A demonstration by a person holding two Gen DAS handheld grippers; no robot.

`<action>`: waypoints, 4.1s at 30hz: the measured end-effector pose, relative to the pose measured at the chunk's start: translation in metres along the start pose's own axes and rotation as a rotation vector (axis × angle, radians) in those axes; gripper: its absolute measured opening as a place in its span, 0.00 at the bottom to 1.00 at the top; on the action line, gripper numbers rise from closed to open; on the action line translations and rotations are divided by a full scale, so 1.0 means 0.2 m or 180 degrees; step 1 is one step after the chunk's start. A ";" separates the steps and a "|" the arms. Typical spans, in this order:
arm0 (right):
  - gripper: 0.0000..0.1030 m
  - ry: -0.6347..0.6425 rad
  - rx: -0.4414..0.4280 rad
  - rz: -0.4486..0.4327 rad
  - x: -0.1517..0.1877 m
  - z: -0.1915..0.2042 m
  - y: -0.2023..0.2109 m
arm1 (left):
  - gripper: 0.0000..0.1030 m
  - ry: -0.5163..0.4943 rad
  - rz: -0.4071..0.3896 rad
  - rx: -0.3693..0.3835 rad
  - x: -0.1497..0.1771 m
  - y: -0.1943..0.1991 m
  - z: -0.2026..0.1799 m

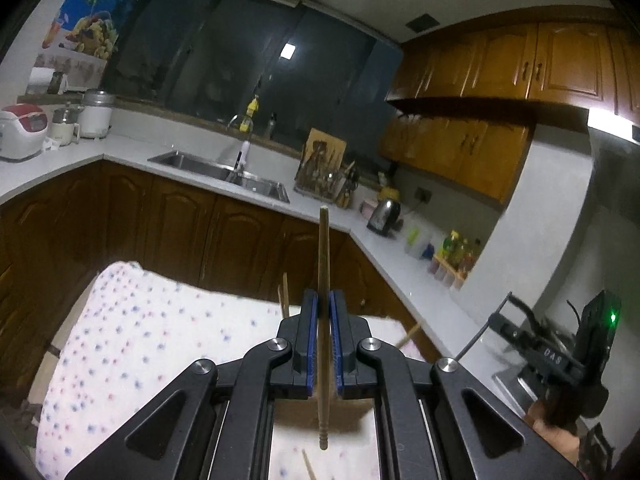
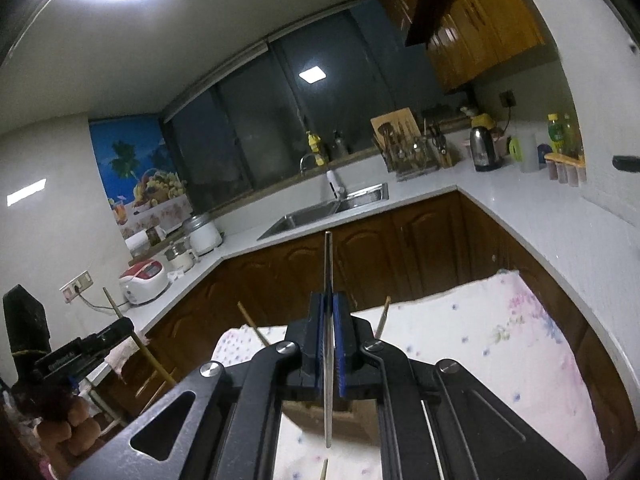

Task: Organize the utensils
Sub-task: 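Lift both held chopsticks upright and carry them over the wooden holder, then lower both chopsticks into the slots of the wooden holder, then open both grippers to drop the chopsticks into the holder, then move both grippers back over the remaining utensils on the cloth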

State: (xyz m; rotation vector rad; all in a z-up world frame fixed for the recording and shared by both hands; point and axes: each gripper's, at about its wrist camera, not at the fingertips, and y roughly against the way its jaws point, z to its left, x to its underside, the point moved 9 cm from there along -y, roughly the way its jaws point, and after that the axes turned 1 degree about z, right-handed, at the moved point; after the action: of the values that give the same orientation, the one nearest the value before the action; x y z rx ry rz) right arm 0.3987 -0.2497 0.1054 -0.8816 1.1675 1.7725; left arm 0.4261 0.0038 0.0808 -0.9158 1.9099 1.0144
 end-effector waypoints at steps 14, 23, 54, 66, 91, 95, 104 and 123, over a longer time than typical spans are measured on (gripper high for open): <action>0.05 -0.0091 0.0086 -0.0137 -0.05 -0.11 -0.24 | 0.04 0.0062 -0.0196 -0.0101 0.14 -0.52 0.11; 0.05 -0.0205 0.0168 -0.0023 0.15 -0.18 -0.35 | 0.04 0.0158 -0.0037 -0.0196 0.29 -0.77 0.20; 0.07 -0.0341 0.0238 0.0465 0.39 -0.21 -0.49 | 0.06 -0.0043 0.0443 -0.0319 0.35 -0.81 0.18; 0.82 -0.0516 0.0172 0.0255 0.35 -0.22 -0.33 | 0.70 0.0180 0.0270 -0.0410 0.34 -0.55 0.23; 0.92 -0.0483 0.0099 0.0326 0.61 -0.08 0.35 | 0.86 0.0201 0.0558 -0.0435 0.63 0.30 0.11; 0.92 -0.0424 0.0207 0.0421 0.69 -0.08 0.46 | 0.88 0.0151 0.0546 -0.0431 0.68 0.41 0.06; 0.92 -0.0140 0.0480 0.0430 0.90 -0.07 0.67 | 0.88 0.0111 0.0630 -0.0462 0.85 0.58 0.02; 0.92 0.0048 0.0554 0.0747 1.19 -0.06 0.66 | 0.88 0.0086 0.0973 -0.0616 0.99 0.56 -0.05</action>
State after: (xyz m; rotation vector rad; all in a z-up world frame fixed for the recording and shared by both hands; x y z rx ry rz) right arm 0.1817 -0.2330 -0.0583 -0.6787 1.4601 1.8168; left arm 0.2414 -0.0031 -0.0513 -0.7591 2.0416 1.3924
